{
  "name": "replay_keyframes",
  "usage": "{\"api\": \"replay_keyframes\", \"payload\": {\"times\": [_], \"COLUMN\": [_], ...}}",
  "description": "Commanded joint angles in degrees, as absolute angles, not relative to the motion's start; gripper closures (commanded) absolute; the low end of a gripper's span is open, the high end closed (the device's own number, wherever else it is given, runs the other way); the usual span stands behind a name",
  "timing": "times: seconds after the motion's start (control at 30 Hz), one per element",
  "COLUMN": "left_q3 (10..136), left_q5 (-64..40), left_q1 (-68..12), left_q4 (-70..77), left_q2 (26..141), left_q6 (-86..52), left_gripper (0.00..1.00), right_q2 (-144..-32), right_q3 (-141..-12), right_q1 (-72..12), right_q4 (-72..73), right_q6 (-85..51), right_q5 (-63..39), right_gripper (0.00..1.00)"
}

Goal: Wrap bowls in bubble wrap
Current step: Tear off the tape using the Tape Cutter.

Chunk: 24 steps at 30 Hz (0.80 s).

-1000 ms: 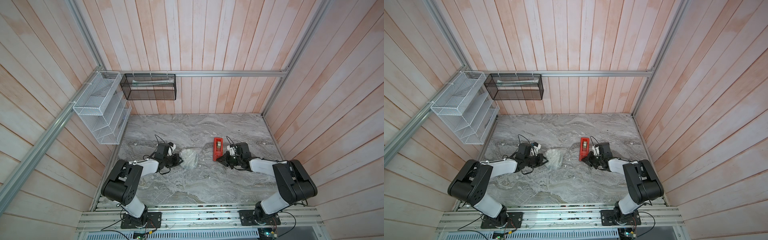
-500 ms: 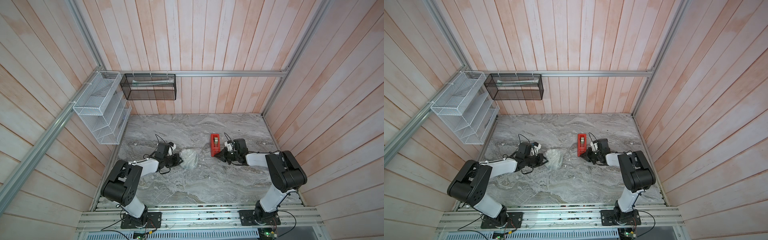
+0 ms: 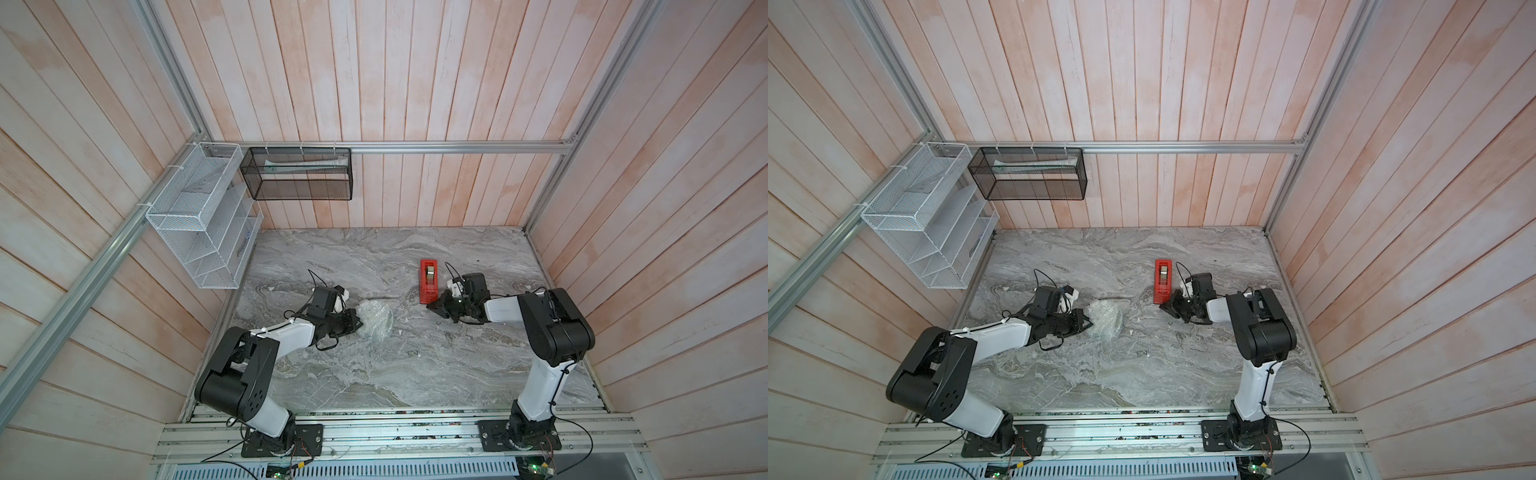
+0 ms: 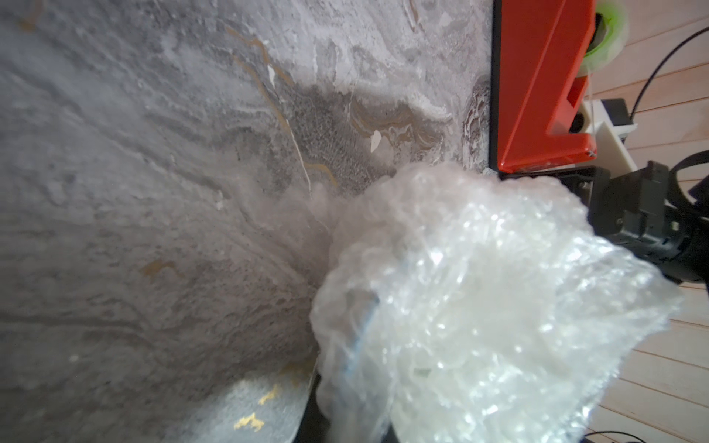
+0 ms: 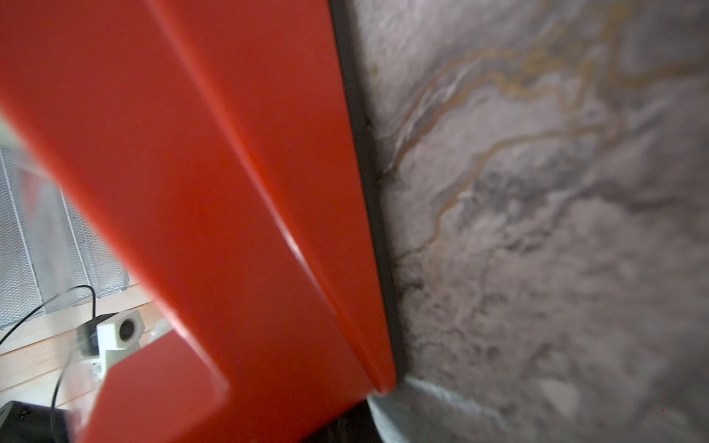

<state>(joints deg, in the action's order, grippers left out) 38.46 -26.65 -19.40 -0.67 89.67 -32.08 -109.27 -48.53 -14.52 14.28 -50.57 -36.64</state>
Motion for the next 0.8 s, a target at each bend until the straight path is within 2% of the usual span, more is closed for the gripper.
{"api": "replay_keyframes", "payload": {"times": [0.0, 0.17, 0.43, 0.77], "left_q3": [36.4, 35.8, 36.2, 38.3], "left_q5": [-22.4, -22.0, -20.5, -18.3], "left_q1": [-19.0, -19.0, -19.5, -21.0], "left_q4": [-7.5, -7.5, -8.5, -11.3], "left_q2": [90.5, 90.6, 91.1, 91.0], "left_q6": [-30.5, -30.2, -29.0, -28.5], "left_gripper": [1.0, 1.0, 1.0, 1.0], "right_q2": [-114.6, -109.5, -95.8, -101.1], "right_q3": [-46.6, -47.3, -55.8, -70.1], "right_q1": [-14.4, -15.2, -21.3, -34.0], "right_q4": [1.0, -0.1, -6.8, -9.2], "right_q6": [-49.6, -48.1, -43.1, -40.9], "right_q5": [-24.2, -28.2, -41.7, -46.2], "right_gripper": [1.0, 1.0, 1.0, 1.0]}}
